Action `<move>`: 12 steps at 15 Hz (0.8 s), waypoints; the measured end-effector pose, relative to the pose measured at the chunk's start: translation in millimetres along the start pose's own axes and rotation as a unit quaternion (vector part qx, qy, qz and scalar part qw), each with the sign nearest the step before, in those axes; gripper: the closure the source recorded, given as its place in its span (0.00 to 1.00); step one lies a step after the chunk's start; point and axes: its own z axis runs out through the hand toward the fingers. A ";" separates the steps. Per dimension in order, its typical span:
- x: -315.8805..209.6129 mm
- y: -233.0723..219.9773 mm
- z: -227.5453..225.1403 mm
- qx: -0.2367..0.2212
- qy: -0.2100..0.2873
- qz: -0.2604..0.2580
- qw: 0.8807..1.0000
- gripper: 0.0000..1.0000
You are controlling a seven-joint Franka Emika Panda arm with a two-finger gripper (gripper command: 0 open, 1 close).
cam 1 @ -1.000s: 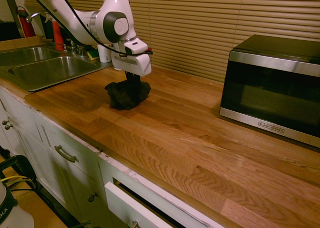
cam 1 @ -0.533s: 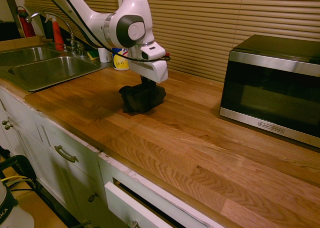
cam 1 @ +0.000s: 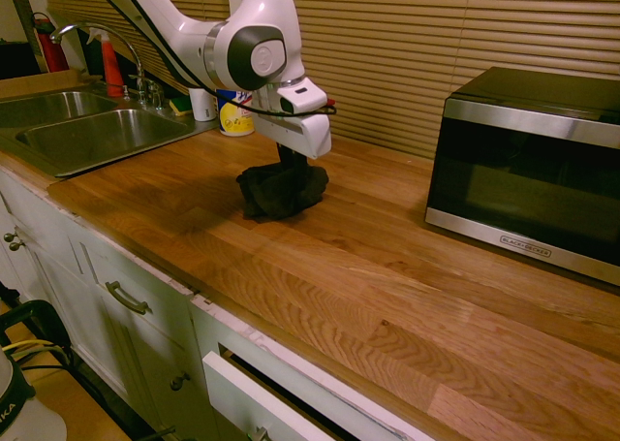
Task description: Clear the spill
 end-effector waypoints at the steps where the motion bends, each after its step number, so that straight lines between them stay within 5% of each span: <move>1: -5.5 -3.3 -4.4 0.001 0.000 -0.005 1.000 1.00; 12: -128.8 -60.5 -30.7 0.014 -0.009 -0.090 0.996 1.00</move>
